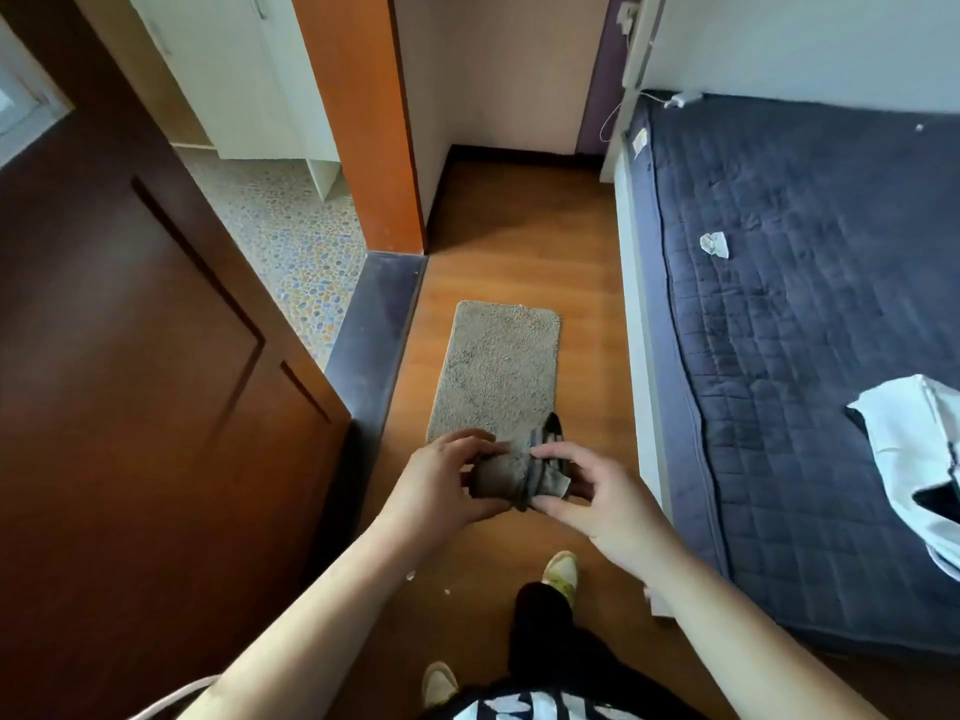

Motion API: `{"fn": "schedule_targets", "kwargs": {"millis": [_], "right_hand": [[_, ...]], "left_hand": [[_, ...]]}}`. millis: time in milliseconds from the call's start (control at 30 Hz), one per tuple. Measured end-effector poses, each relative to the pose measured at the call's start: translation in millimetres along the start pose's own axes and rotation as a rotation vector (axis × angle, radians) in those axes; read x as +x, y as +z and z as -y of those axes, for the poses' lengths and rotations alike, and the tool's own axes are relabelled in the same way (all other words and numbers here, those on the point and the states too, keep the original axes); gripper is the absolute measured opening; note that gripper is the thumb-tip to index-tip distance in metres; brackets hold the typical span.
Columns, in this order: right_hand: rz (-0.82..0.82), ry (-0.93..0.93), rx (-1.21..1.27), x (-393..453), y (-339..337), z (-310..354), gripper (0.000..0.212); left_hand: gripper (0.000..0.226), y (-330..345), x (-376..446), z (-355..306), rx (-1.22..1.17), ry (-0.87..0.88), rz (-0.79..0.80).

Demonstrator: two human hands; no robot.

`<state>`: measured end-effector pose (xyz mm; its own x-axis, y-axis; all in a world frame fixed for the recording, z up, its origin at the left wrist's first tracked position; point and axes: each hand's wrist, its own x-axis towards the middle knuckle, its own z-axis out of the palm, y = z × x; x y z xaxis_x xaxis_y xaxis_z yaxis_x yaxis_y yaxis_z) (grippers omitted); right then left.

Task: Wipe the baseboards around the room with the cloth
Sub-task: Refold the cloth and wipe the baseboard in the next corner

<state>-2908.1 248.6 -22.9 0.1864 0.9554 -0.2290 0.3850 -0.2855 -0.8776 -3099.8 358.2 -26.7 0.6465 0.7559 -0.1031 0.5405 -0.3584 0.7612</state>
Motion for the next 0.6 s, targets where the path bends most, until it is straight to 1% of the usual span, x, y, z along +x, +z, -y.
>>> {"fn": "schedule_targets", "kwargs": {"millis": [133,200,300,333,400,467,500,533,567,600], "right_hand": [[-0.026,-0.065,-0.136,55,-52,-19,0.046],[-0.006,-0.068,-0.165,81,-80,-22,0.046],[0.027,-0.086,-0.152,118,-121,-25,0.052],[0.047,-0.073,-0.111,131,-133,-25,0.049],[0.137,-0.003,0.072,156,-152,-21,0.038],[0.207,0.041,0.26,180,-162,-17,0.024],[0.216,0.053,0.323,190,-164,-15,0.022],[0.215,0.067,0.383,200,-165,-12,0.025],[0.209,0.087,0.437,210,-165,-9,0.03],[0.205,0.107,0.484,221,-165,-6,0.037]], "left_hand": [[0.05,8,79,-14,0.147,0.026,0.001],[0.044,7,114,-25,0.102,-0.006,0.032],[0.035,-4,155,-44,-0.046,-0.06,0.174],[0.033,-8,167,-50,-0.1,-0.074,0.211],[0.036,-12,188,-61,-0.235,-0.116,0.244],[0.049,-14,208,-66,-0.359,-0.169,0.216],[0.059,-14,216,-68,-0.422,-0.213,0.197],[0.067,-14,223,-68,-0.491,-0.27,0.175],[0.068,-15,232,-67,-0.568,-0.32,0.155],[0.06,-16,242,-64,-0.646,-0.349,0.135]]}}
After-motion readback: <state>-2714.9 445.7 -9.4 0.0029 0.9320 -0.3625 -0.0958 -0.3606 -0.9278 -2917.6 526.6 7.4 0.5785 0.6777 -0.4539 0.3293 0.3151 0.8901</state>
